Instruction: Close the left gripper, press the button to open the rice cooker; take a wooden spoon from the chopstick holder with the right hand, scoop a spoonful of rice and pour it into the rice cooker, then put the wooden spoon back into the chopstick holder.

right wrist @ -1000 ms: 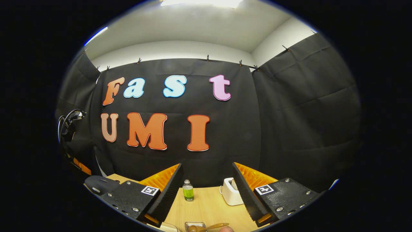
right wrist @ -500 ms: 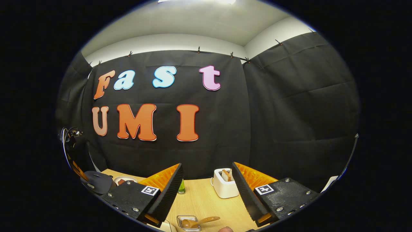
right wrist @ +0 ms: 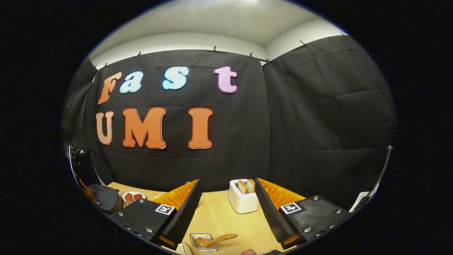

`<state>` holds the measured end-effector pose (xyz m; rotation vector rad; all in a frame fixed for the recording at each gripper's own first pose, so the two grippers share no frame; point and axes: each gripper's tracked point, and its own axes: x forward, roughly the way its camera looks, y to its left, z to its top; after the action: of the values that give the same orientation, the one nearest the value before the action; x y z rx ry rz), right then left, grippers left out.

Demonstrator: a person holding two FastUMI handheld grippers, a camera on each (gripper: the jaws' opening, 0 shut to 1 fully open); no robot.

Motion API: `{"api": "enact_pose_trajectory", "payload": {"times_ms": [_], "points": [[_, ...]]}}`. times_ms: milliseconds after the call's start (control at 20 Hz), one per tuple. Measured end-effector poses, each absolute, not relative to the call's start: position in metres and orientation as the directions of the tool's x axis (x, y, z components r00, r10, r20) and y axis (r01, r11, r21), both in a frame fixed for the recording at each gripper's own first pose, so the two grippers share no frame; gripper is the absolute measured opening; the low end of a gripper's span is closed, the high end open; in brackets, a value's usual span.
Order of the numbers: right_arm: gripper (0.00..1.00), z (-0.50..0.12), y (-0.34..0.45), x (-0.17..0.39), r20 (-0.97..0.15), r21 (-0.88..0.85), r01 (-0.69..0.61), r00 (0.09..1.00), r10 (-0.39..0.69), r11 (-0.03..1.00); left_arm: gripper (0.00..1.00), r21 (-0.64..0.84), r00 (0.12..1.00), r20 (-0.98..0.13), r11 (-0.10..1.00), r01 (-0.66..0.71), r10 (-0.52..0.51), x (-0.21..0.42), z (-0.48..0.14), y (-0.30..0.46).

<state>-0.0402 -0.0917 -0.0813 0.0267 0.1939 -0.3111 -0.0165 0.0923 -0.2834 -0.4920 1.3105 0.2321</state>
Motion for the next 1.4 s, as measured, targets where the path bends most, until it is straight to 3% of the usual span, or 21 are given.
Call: {"api": "enact_pose_trajectory", "payload": {"times_ms": [150, 400, 700, 850, 1000, 1100, 1150, 1400], "points": [[0.93, -0.093, -0.084, -0.036, -0.227, 0.015, 0.296, 0.931, -0.285, 0.955, 0.07, -0.201, 0.238, -0.966, 0.882, -0.427, -0.105, -0.021, -0.289, 0.09], [0.93, -0.114, -0.079, -0.032, -0.289, 0.014, 0.279, 0.92, -0.263, 0.96, 0.06, -0.2, 0.3, -0.951, 0.896, -0.396, -0.079, -0.015, -0.281, 0.094], [0.94, -0.148, -0.083, -0.036, -0.402, 0.09, 0.281, 0.888, -0.223, 0.956, 0.06, -0.161, 0.509, -0.86, 0.928, -0.337, 0.035, -0.007, -0.24, 0.096], [0.94, -0.169, -0.085, -0.037, -0.466, 0.145, 0.302, 0.861, -0.204, 0.942, 0.06, -0.062, 0.619, -0.771, 0.951, -0.303, 0.147, 0.007, -0.207, 0.1], [0.93, -0.188, -0.092, -0.041, -0.514, 0.169, 0.323, 0.835, -0.197, 0.931, 0.06, 0.016, 0.765, -0.595, 0.956, -0.293, 0.245, 0.037, -0.152, 0.11], [0.89, -0.199, -0.093, -0.044, -0.538, 0.173, 0.326, 0.822, -0.188, 0.929, 0.06, 0.059, 0.801, -0.506, 0.939, -0.338, 0.32, 0.036, -0.121, 0.113], [0.93, -0.203, -0.094, -0.044, -0.545, 0.171, 0.326, 0.817, -0.186, 0.93, 0.06, 0.051, 0.831, -0.45, 0.939, -0.341, 0.326, 0.037, -0.104, 0.11], [0.93, -0.228, -0.095, -0.044, -0.595, 0.174, 0.32, 0.788, -0.159, 0.931, 0.11, 0.0, 0.895, -0.34, 0.952, -0.306, 0.288, 0.03, -0.066, 0.086]]}}
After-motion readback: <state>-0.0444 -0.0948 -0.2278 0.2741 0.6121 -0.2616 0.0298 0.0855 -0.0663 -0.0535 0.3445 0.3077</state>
